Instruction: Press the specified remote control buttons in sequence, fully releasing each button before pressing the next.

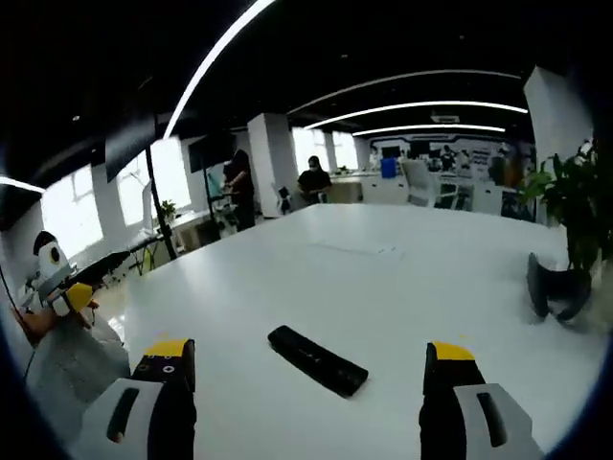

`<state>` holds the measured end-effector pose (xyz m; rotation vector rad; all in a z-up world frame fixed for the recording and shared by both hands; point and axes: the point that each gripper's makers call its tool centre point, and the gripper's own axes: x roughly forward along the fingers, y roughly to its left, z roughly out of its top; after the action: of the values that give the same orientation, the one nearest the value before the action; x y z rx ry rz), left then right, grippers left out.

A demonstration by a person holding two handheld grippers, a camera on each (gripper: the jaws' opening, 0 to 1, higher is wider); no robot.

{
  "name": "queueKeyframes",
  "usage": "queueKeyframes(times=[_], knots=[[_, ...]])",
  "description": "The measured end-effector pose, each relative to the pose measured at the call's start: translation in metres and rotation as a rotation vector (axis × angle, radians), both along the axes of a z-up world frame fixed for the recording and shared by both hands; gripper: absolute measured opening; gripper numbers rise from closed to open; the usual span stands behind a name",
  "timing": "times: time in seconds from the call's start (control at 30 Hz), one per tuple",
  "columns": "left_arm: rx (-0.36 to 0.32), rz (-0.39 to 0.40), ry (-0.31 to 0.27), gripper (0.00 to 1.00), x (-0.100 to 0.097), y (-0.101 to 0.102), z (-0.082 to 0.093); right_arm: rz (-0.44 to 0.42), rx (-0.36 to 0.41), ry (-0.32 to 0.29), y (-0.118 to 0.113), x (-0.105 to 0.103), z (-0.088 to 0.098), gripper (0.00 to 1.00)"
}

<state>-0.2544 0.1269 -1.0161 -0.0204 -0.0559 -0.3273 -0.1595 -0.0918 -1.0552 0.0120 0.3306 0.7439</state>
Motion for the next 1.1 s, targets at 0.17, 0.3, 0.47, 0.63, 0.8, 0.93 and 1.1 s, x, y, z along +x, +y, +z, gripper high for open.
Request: queueKeyframes(times=[0.17,0.3,0.47,0.63,0.8,0.93,1.1], knots=[[-0.055,0.037,0.024,0.86,0.001,0.011,-0.003,-0.025,0.018,-0.084,-0.009,-0.026,0.018,0.99],[-0.054,0.038,0.012,0.87,0.0,0.012,-0.001,-0.056,0.041,-0.14,-0.016,-0.042,0.029,0.99],[-0.054,0.031,0.028,0.87,0.0,0.012,-0.004,-0.161,0.086,-0.232,-0.032,-0.062,0.052,0.99],[-0.05,0.024,0.032,0.86,0.0,0.01,-0.005,-0.233,0.02,-0.314,-0.046,-0.073,0.06,0.99],[-0.036,0.004,0.058,0.86,0.001,0.005,-0.01,-0.259,-0.079,-0.376,-0.057,-0.07,0.058,0.99],[-0.026,-0.003,0.083,0.86,0.001,0.003,-0.015,-0.268,-0.119,-0.477,-0.066,-0.072,0.066,0.99],[0.014,0.008,0.066,0.85,0.0,0.005,-0.013,-0.272,-0.14,-0.328,-0.072,-0.066,0.032,0.99]])
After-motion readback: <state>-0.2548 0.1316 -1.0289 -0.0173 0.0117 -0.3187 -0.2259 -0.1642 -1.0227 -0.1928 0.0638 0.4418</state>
